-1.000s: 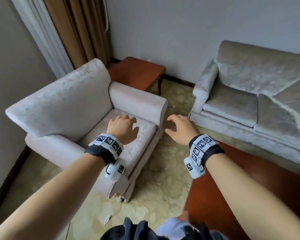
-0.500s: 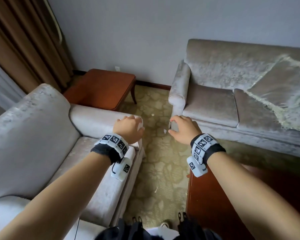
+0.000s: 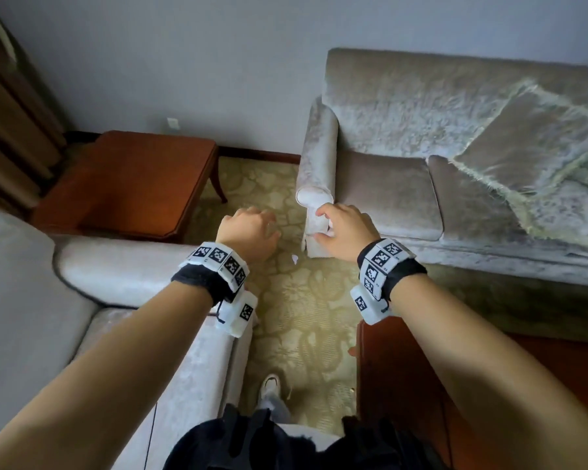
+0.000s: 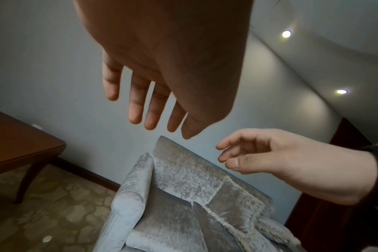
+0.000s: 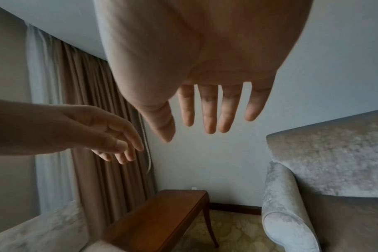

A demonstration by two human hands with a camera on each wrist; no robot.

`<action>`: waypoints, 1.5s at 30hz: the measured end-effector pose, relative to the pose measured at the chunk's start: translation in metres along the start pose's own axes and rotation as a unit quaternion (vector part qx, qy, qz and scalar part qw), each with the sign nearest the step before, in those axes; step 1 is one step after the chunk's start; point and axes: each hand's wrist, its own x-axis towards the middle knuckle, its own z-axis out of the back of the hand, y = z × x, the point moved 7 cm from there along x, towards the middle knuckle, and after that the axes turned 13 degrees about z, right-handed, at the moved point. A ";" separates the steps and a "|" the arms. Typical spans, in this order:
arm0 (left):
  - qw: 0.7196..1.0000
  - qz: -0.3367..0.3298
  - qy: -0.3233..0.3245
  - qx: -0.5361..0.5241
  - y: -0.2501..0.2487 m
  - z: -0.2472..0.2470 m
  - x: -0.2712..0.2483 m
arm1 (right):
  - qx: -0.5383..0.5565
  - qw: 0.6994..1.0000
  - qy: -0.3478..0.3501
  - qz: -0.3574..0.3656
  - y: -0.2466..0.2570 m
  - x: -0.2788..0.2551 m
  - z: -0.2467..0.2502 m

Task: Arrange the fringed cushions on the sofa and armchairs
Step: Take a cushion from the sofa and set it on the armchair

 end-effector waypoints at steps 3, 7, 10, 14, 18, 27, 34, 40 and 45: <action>0.999 -0.052 0.003 0.011 -0.036 0.006 0.065 | -0.021 0.999 -0.015 -0.041 -0.041 0.030 0.023; 0.989 -0.139 0.007 0.040 -0.102 0.018 0.135 | -0.028 0.993 -0.056 -0.104 -0.099 0.045 0.066; 0.978 -0.202 0.003 0.045 -0.157 0.026 0.169 | -0.013 0.984 -0.076 -0.161 -0.143 0.043 0.091; 0.959 -0.279 -0.003 0.044 -0.239 0.031 0.207 | -0.015 0.971 -0.093 -0.220 -0.205 0.037 0.122; 0.944 -0.328 -0.006 0.042 -0.307 0.028 0.250 | -0.022 0.962 -0.104 -0.251 -0.271 0.042 0.146; 0.961 -0.274 -0.024 0.021 -0.370 0.049 0.381 | -0.001 0.965 -0.104 -0.242 -0.408 0.121 0.177; 0.962 -0.269 0.016 0.029 -0.426 0.028 0.456 | 0.026 0.961 -0.108 -0.252 -0.491 0.152 0.202; 0.939 -0.342 0.046 0.004 -0.553 -0.001 0.495 | 0.015 0.936 -0.149 -0.317 -0.578 0.133 0.237; 0.900 -0.431 0.064 -0.016 -0.684 -0.019 0.514 | 0.018 0.901 -0.176 -0.396 -0.654 0.081 0.271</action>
